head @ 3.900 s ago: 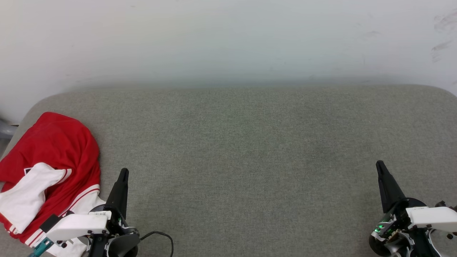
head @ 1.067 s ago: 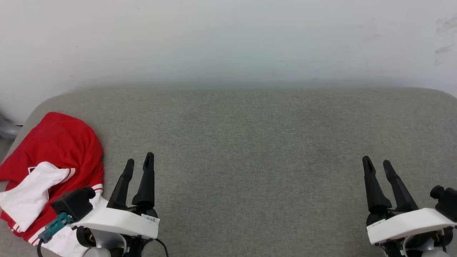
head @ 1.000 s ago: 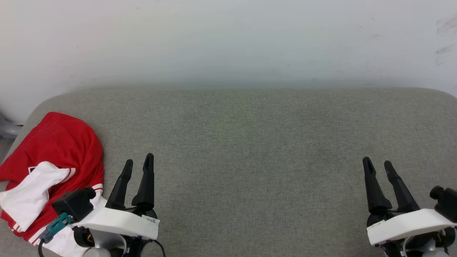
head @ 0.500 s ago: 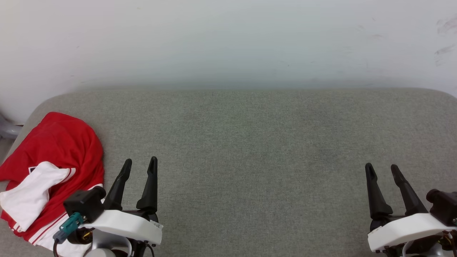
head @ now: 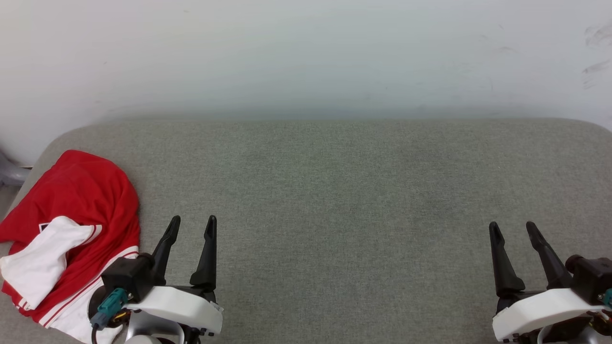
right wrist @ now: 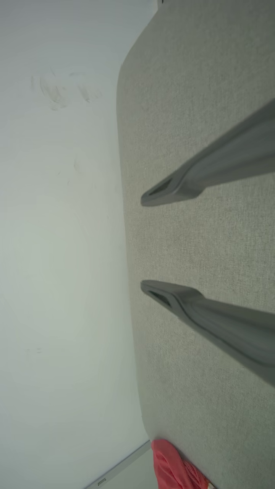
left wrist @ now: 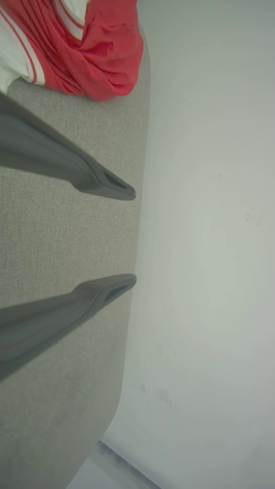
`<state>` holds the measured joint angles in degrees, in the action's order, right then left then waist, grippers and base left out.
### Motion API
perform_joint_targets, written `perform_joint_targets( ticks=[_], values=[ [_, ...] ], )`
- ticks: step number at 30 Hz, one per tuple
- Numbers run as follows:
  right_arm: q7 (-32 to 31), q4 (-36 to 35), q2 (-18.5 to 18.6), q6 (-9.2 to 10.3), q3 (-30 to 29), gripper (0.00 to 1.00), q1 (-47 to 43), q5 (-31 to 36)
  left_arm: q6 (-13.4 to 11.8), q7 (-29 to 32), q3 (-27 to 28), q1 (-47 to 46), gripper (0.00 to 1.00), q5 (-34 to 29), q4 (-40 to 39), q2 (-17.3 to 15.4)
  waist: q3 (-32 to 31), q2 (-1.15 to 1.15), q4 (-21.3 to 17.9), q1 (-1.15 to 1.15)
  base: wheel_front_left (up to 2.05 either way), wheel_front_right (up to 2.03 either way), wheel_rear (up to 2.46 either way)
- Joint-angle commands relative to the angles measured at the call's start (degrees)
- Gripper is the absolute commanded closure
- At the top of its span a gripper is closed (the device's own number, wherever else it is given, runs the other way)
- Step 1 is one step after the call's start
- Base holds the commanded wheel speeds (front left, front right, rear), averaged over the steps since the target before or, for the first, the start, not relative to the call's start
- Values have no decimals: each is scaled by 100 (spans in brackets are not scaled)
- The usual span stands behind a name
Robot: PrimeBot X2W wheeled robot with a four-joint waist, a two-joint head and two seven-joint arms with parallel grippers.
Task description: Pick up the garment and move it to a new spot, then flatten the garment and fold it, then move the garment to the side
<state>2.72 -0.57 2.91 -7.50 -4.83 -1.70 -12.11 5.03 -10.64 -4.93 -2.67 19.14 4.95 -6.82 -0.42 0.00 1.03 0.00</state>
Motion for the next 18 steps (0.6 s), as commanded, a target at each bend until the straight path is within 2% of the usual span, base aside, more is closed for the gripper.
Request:
perform_joint_targets(
  ticks=[1,10,18],
  values=[
    [11,-83,-4,2,-8,0,-33,132,-7,-58,-10,5,0,-149,-18,-36,-2,0,4,0,0,0,0],
    [73,-124,-5,2,-8,0,-63,426,4,-172,-17,-6,0,-472,72,10,-1,0,90,0,0,0,0],
    [114,-119,-4,2,84,0,-97,677,56,-260,76,-39,0,-637,224,105,-25,0,469,0,0,0,0]
  ],
)
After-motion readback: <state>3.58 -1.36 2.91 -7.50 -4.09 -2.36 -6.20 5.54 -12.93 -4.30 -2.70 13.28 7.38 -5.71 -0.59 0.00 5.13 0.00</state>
